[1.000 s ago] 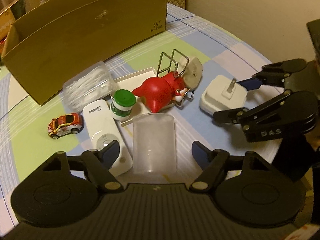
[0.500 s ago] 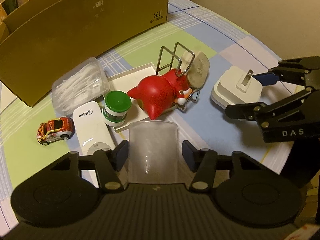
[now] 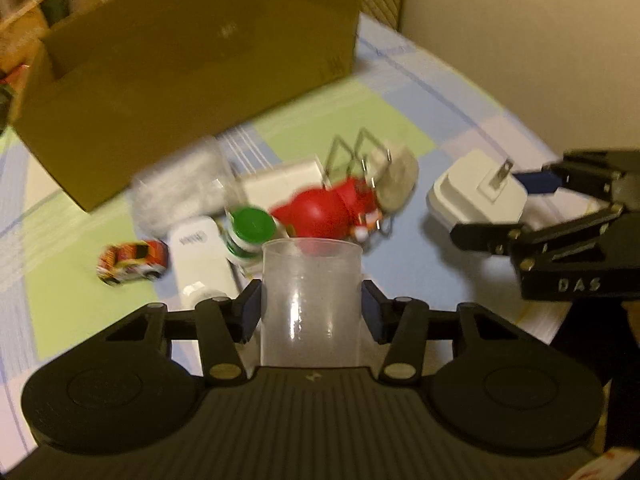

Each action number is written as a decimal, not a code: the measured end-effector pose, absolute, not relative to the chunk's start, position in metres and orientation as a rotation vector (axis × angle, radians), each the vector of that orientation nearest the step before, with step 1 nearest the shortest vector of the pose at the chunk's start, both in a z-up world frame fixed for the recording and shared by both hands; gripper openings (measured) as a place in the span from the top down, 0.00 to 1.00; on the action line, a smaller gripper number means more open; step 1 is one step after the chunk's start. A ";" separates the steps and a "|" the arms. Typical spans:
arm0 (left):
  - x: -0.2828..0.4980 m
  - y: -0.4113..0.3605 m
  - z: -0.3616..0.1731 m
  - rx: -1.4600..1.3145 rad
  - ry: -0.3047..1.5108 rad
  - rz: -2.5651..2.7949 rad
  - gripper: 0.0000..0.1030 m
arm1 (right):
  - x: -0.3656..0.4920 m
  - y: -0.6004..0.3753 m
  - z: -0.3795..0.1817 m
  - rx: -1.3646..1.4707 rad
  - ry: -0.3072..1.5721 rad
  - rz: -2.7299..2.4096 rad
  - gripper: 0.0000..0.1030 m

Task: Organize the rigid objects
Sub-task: 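Carry the cup and adapter into the cardboard box and open both tools, then pull both tools back out of the box toward the table objects, then grasp the white round plug with the right tool while the left tool grasps the white Midea remote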

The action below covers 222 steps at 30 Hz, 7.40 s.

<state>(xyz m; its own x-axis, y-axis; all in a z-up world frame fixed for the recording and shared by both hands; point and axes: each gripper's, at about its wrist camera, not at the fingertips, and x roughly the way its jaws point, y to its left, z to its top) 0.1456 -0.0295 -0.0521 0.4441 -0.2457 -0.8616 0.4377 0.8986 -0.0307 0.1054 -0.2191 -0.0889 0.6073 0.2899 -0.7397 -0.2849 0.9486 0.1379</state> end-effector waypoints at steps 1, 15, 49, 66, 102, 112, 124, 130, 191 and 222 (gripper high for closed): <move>0.147 -0.026 -0.044 0.197 1.015 -0.419 0.54 | 0.106 -0.218 -0.083 0.007 0.846 0.335 0.41; 0.239 0.021 0.066 0.111 0.807 -0.261 0.54 | 0.206 -0.197 0.034 0.032 0.667 0.433 0.41; 0.352 0.046 0.020 -0.011 0.839 -0.157 0.37 | 0.362 -0.175 -0.019 0.049 0.796 0.351 0.41; 0.335 0.055 0.022 -0.011 0.839 -0.149 0.37 | 0.365 -0.171 -0.021 0.058 0.798 0.344 0.40; 0.119 0.069 0.080 -0.083 0.709 -0.056 0.24 | 0.125 -0.228 0.033 0.147 0.617 0.329 0.28; 0.064 0.061 0.059 -0.122 0.762 -0.046 0.11 | 0.049 -0.245 0.007 0.145 0.694 0.298 0.27; 0.044 0.044 0.035 -0.054 0.821 -0.043 0.01 | 0.028 -0.256 -0.008 0.122 0.724 0.280 0.24; 0.047 0.038 0.026 -0.028 0.845 -0.048 0.01 | 0.030 -0.259 -0.008 0.125 0.719 0.274 0.24; 0.148 0.024 -0.059 -0.027 1.009 -0.088 0.01 | 0.162 -0.185 -0.119 -0.236 0.767 0.416 0.35; 0.172 0.013 -0.099 0.068 1.022 -0.172 0.56 | 0.154 -0.219 -0.127 -0.166 0.777 0.322 0.53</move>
<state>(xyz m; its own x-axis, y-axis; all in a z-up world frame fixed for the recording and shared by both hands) 0.1717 0.0132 -0.0987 0.5092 -0.1111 -0.8534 0.1746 0.9843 -0.0239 0.1540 -0.2195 -0.1274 0.6672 0.2230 -0.7107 -0.3444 0.9384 -0.0289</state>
